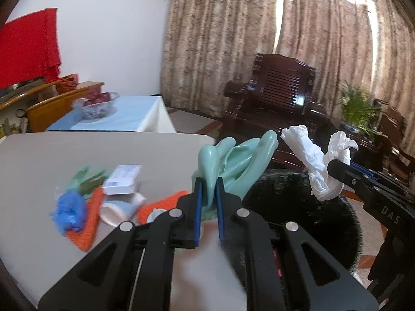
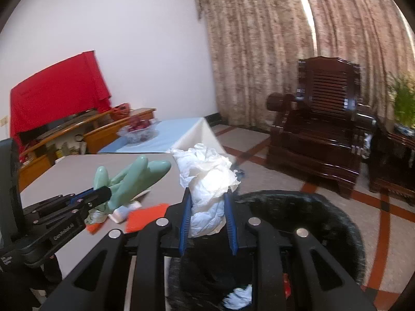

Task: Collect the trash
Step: 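Carry the tissue and green glove over the bin with both tools, then open both tools over the bin to drop the tissue and glove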

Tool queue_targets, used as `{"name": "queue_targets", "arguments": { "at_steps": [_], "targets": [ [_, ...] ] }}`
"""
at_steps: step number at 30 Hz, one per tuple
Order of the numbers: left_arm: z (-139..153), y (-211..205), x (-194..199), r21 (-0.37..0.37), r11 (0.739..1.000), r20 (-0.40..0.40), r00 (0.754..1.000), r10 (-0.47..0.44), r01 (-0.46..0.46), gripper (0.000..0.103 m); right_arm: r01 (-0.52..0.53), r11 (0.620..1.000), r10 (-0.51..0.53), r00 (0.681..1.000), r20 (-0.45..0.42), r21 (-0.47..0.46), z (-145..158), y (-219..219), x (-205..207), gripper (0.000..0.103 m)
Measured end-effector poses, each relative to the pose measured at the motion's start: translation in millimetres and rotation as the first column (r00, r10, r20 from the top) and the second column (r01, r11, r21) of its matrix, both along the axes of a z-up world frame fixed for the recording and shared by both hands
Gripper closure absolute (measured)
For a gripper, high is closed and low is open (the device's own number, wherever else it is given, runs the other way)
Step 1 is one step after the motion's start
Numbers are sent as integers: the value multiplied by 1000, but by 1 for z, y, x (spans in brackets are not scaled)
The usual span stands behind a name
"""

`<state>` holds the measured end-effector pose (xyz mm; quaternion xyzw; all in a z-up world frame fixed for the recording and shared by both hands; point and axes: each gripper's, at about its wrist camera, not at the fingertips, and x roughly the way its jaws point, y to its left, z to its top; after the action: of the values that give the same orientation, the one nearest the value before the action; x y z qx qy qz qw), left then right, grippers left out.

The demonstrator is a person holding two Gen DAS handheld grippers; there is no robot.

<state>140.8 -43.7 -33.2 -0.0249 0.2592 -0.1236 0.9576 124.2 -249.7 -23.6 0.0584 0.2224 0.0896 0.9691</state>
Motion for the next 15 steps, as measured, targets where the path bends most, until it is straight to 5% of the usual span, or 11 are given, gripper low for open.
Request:
{"name": "queue_targets", "arguments": {
  "at_steps": [15],
  "targets": [
    [-33, -108, 30, -49, 982, -65, 981, -185, 182, 94, 199, 980, -200, 978, -60, -27, -23, -85, -4, 79]
  ]
}}
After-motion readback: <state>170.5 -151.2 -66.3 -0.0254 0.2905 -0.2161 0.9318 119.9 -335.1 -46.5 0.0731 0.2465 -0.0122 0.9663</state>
